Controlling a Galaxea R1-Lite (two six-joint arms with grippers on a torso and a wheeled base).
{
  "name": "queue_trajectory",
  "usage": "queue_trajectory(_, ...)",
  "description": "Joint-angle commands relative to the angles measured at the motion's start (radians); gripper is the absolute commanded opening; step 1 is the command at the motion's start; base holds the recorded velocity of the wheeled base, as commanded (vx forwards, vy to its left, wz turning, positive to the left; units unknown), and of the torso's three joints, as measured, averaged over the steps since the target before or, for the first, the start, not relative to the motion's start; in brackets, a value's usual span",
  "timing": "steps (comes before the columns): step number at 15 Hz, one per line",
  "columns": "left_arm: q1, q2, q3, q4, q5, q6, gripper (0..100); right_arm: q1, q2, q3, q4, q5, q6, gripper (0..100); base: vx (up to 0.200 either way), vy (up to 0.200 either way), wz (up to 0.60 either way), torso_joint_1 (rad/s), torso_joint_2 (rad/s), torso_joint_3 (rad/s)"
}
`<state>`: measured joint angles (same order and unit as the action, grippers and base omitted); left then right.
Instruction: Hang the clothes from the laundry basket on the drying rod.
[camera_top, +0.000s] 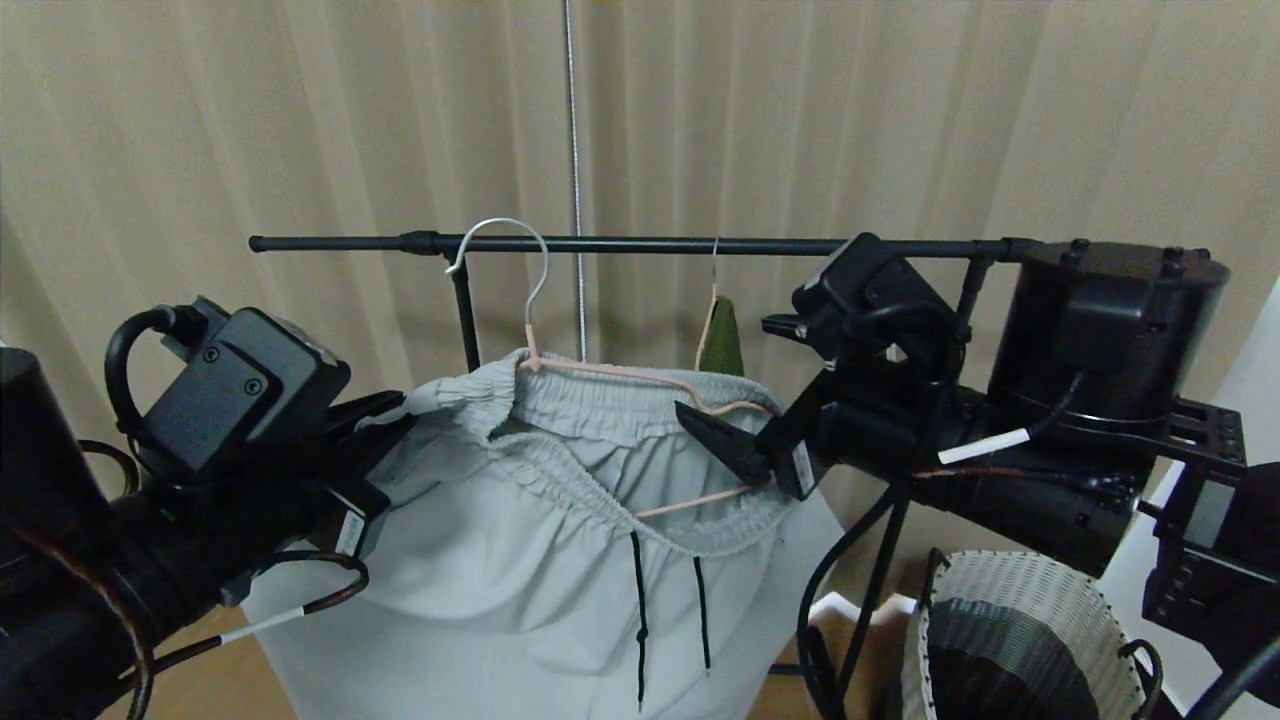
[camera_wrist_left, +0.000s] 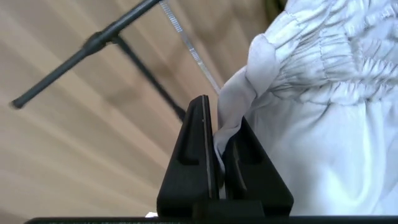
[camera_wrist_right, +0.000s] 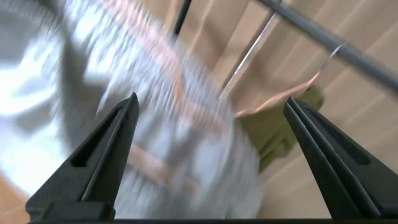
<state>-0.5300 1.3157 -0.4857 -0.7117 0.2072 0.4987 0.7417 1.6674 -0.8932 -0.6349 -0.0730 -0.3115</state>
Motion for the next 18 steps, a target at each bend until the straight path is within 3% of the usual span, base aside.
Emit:
queue_trajectory(1, -0.031, 0.003, 0.027, -0.02, -0.002, 0.001, 0, -0.005, 0.044, -0.064, 0.011, -0.011, -0.032, 100, 0.0, 0.0, 0.0, 0.0, 0.0, 0.0)
queue_trajectory(5, -0.07, 0.007, 0.03, -0.054, -0.002, 0.001, 0, -0.008, 0.083, -0.078, 0.014, -0.027, -0.069, 100, 0.0, 0.0, 0.0, 0.0, 0.0, 0.0)
queue_trajectory(18, -0.084, 0.002, 0.036, -0.127, -0.035, 0.009, 0, -0.008, 0.083, -0.067, 0.003, -0.024, -0.07, 100, 0.0, 0.0, 0.0, 0.0, 0.0, 0.0)
